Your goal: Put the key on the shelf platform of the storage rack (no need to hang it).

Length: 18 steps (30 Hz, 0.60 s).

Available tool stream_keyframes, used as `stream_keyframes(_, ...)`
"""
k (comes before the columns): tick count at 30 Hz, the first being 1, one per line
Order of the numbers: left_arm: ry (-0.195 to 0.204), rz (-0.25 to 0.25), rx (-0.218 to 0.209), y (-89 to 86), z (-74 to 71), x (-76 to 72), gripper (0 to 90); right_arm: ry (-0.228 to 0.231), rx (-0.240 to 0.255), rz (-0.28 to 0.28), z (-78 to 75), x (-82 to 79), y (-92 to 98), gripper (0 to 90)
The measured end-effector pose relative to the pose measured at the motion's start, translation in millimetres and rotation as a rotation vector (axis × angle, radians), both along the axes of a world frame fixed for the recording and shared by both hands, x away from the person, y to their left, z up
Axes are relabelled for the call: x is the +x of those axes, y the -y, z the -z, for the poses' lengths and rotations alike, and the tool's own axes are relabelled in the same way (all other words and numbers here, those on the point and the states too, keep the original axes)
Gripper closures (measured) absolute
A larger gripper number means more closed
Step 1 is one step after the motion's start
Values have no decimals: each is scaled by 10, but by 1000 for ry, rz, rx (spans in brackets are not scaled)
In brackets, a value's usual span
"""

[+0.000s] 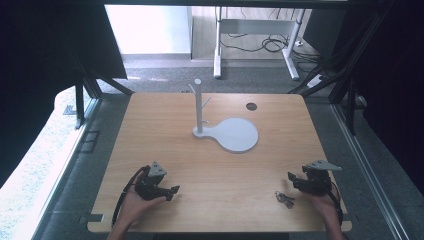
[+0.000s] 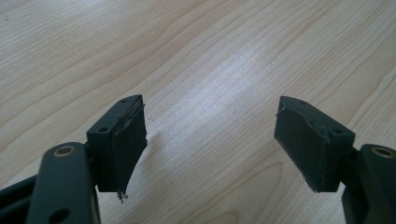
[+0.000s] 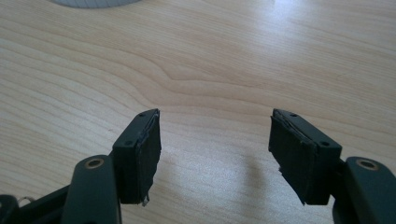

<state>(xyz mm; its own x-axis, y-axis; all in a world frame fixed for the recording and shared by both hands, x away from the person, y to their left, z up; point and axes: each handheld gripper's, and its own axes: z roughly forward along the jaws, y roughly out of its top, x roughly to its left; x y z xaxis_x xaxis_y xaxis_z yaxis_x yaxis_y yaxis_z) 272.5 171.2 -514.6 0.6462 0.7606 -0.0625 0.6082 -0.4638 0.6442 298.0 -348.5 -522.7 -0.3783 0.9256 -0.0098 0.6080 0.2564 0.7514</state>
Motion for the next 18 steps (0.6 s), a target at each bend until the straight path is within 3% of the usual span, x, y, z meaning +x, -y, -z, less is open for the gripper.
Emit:
stream_keyframes(7, 1, 0, 5, 5, 2, 2, 254, 2, 14, -31, -53, -19, -1, 387)
stream_keyframes(18, 1, -5, 4, 4, 0, 1, 254, -25, -13, -50, -4, -7, -46, 388)
